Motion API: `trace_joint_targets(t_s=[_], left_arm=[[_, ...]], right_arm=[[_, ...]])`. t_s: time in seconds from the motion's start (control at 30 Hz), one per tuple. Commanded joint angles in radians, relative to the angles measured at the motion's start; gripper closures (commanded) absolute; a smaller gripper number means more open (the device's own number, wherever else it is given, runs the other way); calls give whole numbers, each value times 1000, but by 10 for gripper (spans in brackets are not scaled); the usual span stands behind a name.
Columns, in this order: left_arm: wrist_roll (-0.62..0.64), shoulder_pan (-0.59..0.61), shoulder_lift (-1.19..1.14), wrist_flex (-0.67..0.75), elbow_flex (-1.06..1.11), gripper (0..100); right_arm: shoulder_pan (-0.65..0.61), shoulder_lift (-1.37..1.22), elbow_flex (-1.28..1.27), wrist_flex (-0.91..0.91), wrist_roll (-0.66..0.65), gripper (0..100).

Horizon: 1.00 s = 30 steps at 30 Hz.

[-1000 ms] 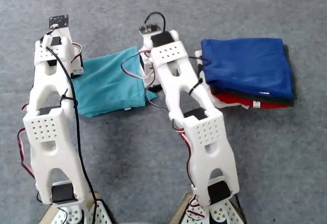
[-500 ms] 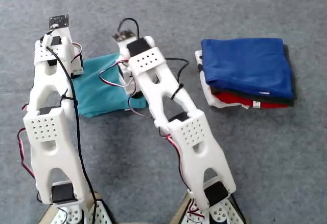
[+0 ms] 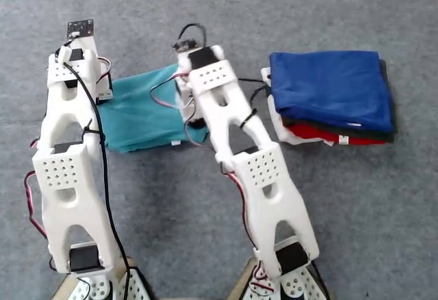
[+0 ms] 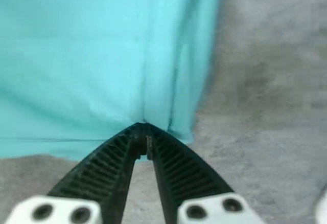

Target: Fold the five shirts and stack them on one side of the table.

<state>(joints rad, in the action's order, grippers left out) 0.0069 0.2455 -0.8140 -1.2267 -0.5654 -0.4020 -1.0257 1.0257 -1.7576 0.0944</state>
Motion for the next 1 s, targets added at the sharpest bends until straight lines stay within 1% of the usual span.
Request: trace_joint_targets(t_s=[0.0,0.13,0.27,0.37,0.43,0.53,0.63,0.7,0.73,0.8,0.97], left_arm=[[-9,-12,2,25,-13,972],[-9,-12,3,23,-16,972],[-9,-12,3,23,-16,972],[-9,-15,5,23,-16,972],[-9,-15,5,23,-16,972],[-9,-12,5,21,-16,972],[-9,-12,5,-3,-24,971],[-9,-12,5,-35,-48,971],[-9,-12,5,-48,-62,971],[-9,-13,3,-57,-82,971],[-9,-13,3,-55,-97,971]], right_arm=[[40,90,68,-9,-6,984],[18,222,42,-9,0,984],[2,328,-61,-9,2,983],[-15,343,-124,0,75,978],[-35,328,-150,6,130,926],[-75,282,-154,3,190,788],[-107,236,-153,11,215,655],[-121,208,-153,32,215,593],[-121,194,-153,44,215,576],[-124,170,-153,86,215,573],[-124,114,-153,157,215,616]])
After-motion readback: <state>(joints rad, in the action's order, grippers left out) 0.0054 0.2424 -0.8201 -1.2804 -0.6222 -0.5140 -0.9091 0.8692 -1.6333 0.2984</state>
